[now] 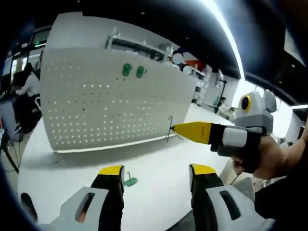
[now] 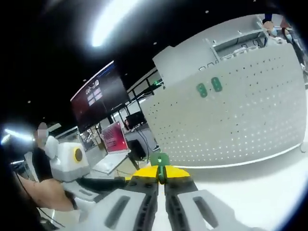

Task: Insert the hook assembly into the mounting plate slot until the hook locks in place.

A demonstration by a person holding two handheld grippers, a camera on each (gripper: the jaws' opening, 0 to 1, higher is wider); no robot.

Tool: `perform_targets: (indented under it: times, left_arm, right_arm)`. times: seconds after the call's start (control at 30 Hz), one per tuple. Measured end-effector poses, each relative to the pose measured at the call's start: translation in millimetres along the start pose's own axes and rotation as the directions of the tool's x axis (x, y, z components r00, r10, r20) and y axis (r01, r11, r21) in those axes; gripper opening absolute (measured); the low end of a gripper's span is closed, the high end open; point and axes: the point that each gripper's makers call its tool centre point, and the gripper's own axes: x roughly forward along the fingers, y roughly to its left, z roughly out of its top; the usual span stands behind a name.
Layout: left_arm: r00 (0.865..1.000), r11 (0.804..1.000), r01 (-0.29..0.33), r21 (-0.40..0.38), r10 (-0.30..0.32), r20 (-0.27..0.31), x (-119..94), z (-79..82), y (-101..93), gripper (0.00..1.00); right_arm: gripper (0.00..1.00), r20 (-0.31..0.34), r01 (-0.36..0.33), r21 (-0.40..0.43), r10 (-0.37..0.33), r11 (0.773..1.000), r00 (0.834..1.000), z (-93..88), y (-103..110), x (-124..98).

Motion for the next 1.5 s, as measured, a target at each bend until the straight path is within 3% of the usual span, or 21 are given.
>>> perform_targets:
  times: [0.47, 0.73, 0.93, 1.03, 1.33, 1.5]
  left_arm:
    - [0.999, 0.999, 0.011, 0.034, -0.012, 0.038, -2.7, 8.3, -4.1, 0.91]
    - [0.997, 0.999, 0.024, 0.029, -0.026, 0.071, 0.0, 12.0, -6.6, 1.0]
    - [0.999, 0.998, 0.029, 0.052, -0.032, 0.042, 3.6, 6.8, -7.4, 1.0]
    - [0.998, 0.999, 0.033, 0.042, -0.035, 0.043, 3.7, 6.3, -6.3, 1.0]
    - [1.0, 1.0, -0.006, 0.014, 0.006, 0.024, -0.6, 1.2, 16.4, 0.98]
    - [0.999, 1.0, -0.015, -0.011, 0.015, 0.03, -3.2, -0.2, 22.9, 0.97]
  right_arm:
    - [0.0, 0.039, 0.048, -0.049, -0.047, 0.998, 0.998, 12.6, -9.4, 12.7]
    - [0.0, 0.07, 0.088, -0.059, -0.084, 0.994, 0.994, 26.2, -22.2, 24.6]
    - [0.0, 0.109, 0.139, -0.058, -0.132, 0.989, 0.985, 39.9, -39.3, 33.5]
    - [0.0, 0.192, 0.21, -0.085, -0.191, 0.974, 0.963, 58.9, -52.6, 33.3]
    - [0.0, 0.233, 0.275, -0.095, -0.247, 0.957, 0.94, 85.9, -85.9, 51.8]
    - [0.0, 0.259, 0.331, -0.112, -0.295, 0.937, 0.92, 104.2, -114.2, 61.0]
